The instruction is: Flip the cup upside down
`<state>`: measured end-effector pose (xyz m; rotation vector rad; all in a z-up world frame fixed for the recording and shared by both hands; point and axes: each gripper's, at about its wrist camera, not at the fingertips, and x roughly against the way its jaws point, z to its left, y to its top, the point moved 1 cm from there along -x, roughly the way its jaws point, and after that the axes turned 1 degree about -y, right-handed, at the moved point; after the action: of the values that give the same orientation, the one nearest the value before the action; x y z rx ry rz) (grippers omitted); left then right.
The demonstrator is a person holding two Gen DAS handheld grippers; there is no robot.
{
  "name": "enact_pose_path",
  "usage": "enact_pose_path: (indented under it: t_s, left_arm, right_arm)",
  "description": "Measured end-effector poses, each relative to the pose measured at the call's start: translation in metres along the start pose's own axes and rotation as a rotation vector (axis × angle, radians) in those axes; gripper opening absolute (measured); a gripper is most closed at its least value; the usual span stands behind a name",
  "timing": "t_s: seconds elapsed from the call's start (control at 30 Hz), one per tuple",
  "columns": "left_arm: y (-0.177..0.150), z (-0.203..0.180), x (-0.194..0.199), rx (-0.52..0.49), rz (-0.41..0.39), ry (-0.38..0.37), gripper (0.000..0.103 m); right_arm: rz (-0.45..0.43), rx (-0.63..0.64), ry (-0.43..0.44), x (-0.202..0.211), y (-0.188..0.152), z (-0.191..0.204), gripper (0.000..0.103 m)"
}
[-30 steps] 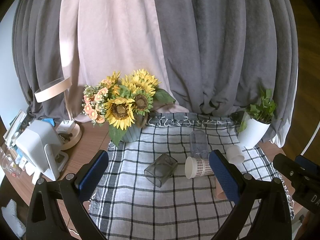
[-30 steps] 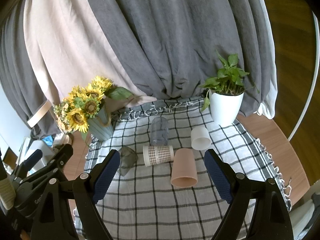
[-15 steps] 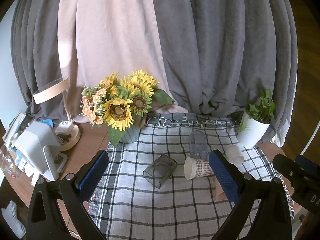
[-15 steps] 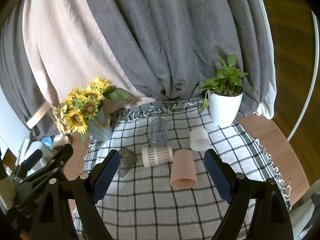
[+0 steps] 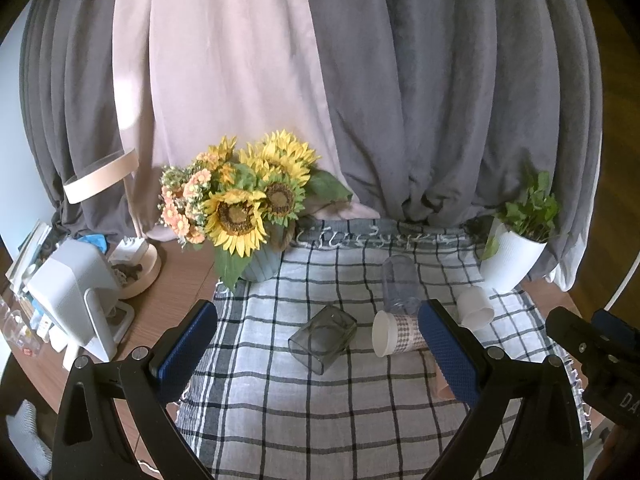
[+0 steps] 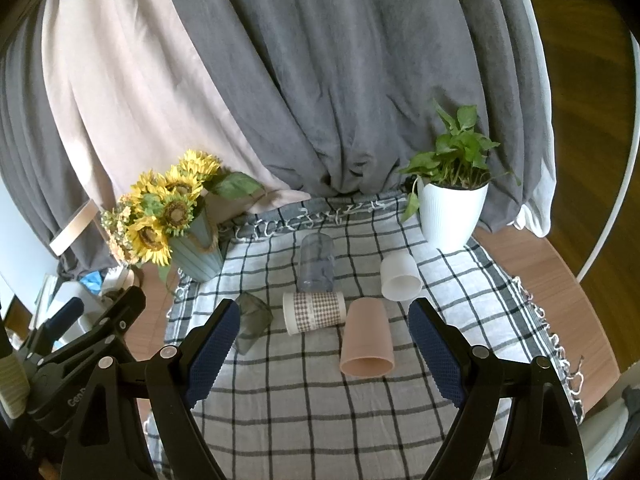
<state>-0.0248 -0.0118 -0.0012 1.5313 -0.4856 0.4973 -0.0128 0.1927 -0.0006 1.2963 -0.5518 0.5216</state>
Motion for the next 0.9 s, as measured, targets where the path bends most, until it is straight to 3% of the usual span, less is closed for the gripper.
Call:
enact_pose_path:
  t_s: [0.1,0.37,0.7,0.9]
  left_arm:
    - [-0.003,-0.001,-0.019,0.003,0.053,0.025,0.102]
    - [-0.006,-0.003,-0.082,0.020,0.197,0.063,0.102]
    - [0.003,-0.006,-0.163,0.034,0.321,0.112,0.102]
    - [0.001,-0.008,-0.210,0.032,0.407,0.124,0.102]
  right_arm:
    - [0.028,0.002,-0.004,-0.017,0.003,-0.001,0.093]
    - [0.189,0.027,0.022,-0.094,0.013,0.000,0.093]
    - [0.283,0.110,0.062,-0.187,0.048,0.021,0.093]
    - [0.438,0.114,0.081,-0.267,0.054,0.030,0.093]
